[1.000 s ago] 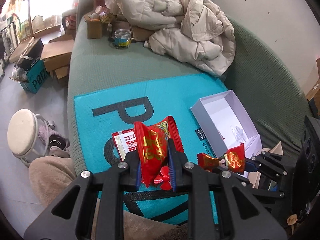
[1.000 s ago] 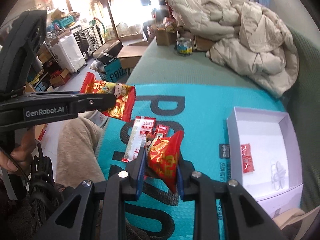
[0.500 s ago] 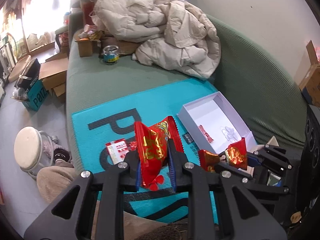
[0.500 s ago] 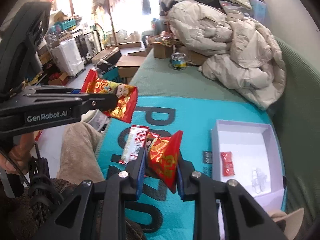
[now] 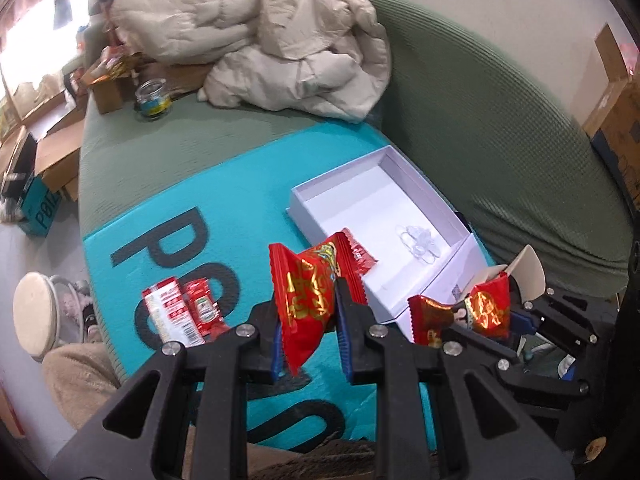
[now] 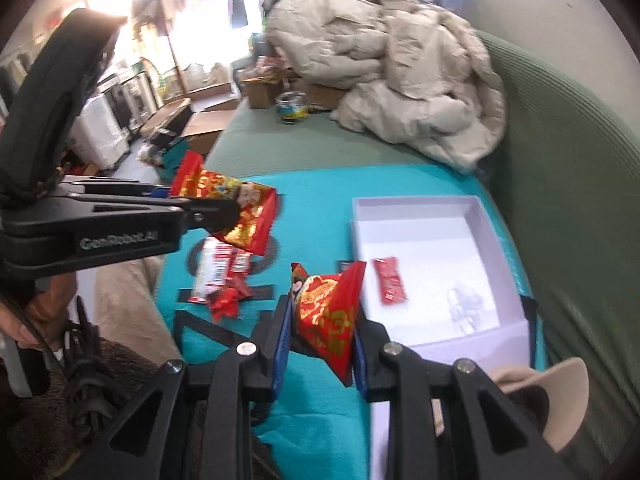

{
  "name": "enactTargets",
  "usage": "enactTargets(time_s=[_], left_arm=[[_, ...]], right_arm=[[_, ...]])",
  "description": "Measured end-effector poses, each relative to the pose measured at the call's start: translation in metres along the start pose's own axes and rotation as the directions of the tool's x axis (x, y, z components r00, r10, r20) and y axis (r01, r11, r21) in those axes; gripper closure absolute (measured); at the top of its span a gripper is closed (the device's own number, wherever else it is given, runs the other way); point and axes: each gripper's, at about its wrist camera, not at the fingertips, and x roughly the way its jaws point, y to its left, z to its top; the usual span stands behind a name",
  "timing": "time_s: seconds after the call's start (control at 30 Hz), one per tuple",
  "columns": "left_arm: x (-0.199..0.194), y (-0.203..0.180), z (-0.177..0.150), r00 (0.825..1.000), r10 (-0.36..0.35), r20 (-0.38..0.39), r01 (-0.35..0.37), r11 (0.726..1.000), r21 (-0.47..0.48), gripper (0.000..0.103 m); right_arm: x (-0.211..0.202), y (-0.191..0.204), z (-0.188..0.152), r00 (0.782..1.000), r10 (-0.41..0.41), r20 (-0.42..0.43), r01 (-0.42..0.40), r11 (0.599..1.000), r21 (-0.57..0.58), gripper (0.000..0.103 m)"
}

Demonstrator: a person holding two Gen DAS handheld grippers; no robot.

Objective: Organize objects
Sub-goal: 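Lift the red candy packets and carry them over the white box with both tools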

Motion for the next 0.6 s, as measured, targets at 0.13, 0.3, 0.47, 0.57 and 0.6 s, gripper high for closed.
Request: enactTargets(time_s=[0.13, 0.3, 0.47, 0.57, 0.6], left_arm=[[0.010, -0.018, 0.009, 1.000, -0.028, -0.012, 0.028, 0.999, 0.023, 0.083], [0.016, -0.030, 0.013, 0.999, -0.034, -0.020, 0.035, 0.998, 0.058, 0.083], [0.020, -0.038, 0.016, 0.999, -0.032, -0.026, 0.034, 0.996, 0.081, 0.083], [0.026, -0.041, 0.017, 1.000, -0.013, -0.028, 0.016, 0.996, 0.090, 0.083], [0.028, -0.041, 0.017, 1.000, -0.006, -0.028, 0.008, 0.996, 0.088, 0.083]], right_arm=[[-0.004, -0.020, 0.003, 1.000, -0.027, 0.015, 0.027, 0.999, 0.037, 0.077], [-0.008, -0.034, 0.005, 0.998, -0.059, 0.024, 0.057, 0.997, 0.058, 0.077], [-0.004, -0.045, 0.002, 0.999, -0.045, 0.007, 0.044, 0.996, 0.075, 0.077], [0.002, -0.050, 0.001, 0.999, -0.036, -0.007, 0.036, 0.996, 0.087, 0.077], [0.005, -0.052, 0.000, 0.999, -0.032, -0.014, 0.033, 0.995, 0.095, 0.077]])
